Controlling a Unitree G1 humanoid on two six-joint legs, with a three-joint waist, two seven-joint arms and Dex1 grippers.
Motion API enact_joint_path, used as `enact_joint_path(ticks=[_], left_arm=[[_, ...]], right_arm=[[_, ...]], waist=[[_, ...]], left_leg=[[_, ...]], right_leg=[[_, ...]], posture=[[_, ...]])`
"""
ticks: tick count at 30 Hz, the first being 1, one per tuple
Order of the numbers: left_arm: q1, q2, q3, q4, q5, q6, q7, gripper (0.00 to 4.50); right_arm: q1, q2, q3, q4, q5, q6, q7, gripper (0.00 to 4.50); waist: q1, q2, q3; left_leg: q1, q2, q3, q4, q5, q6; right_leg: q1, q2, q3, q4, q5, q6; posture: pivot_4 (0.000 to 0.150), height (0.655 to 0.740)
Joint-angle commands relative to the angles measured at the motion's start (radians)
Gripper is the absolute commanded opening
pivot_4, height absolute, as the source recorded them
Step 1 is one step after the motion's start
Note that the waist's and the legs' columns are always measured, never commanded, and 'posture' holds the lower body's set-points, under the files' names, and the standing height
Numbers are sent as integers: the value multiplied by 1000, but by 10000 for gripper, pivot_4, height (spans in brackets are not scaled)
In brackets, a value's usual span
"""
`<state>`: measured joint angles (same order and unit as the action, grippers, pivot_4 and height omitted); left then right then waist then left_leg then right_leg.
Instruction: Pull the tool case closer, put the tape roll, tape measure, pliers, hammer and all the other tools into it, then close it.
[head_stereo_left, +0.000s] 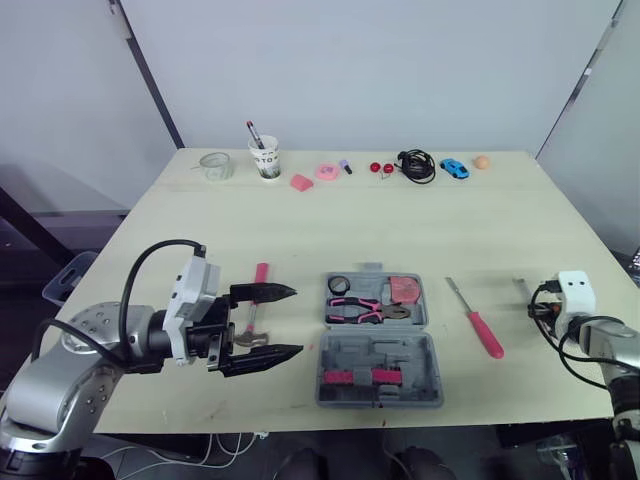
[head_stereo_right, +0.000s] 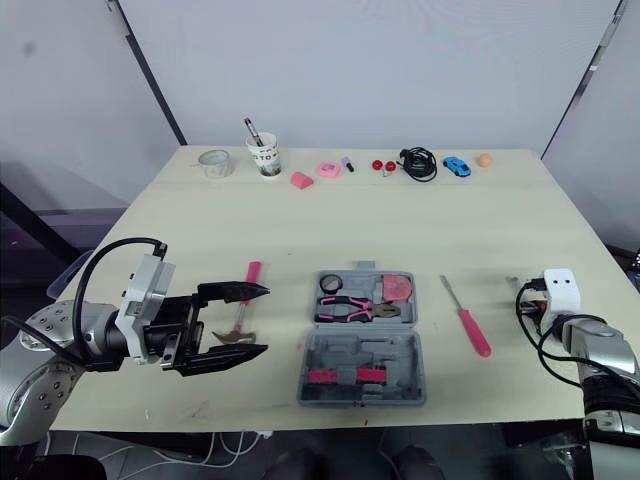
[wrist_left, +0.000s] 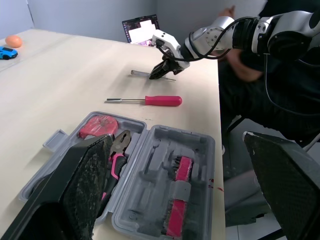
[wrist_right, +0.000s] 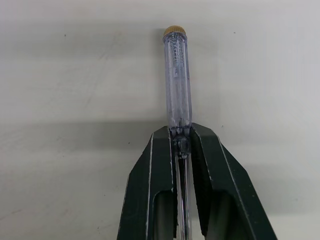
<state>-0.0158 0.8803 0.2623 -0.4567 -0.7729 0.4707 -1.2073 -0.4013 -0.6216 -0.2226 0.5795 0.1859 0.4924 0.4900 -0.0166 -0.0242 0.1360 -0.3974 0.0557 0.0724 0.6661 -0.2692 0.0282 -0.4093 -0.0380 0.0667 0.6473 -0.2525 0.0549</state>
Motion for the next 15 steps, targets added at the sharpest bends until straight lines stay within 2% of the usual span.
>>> enact_joint_path(ticks=[1, 6, 15], left_arm=[[-10, -13, -1, 14, 12, -46, -23, 45000], [-21, -58, 6, 61, 7, -94, -53, 45000], [-12, -68, 3, 135, 32, -155, -125, 45000]], right_arm=[[19, -14, 4, -43, -15, -17, -3, 541], [27, -19, 2, -61, -21, -17, 2, 541], [49, -34, -3, -120, -13, -7, 26, 541]], waist=[[0, 0, 0], [0, 0, 0], [0, 0, 0]], left_leg=[[0, 0, 0, 0, 0, 0], [0, 0, 0, 0, 0, 0], [0, 0, 0, 0, 0, 0]], right_leg=[[0, 0, 0, 0, 0, 0], [0, 0, 0, 0, 0, 0], [0, 0, 0, 0, 0, 0]], posture=[[1500, 7400], [1500, 7400], [1500, 7400]])
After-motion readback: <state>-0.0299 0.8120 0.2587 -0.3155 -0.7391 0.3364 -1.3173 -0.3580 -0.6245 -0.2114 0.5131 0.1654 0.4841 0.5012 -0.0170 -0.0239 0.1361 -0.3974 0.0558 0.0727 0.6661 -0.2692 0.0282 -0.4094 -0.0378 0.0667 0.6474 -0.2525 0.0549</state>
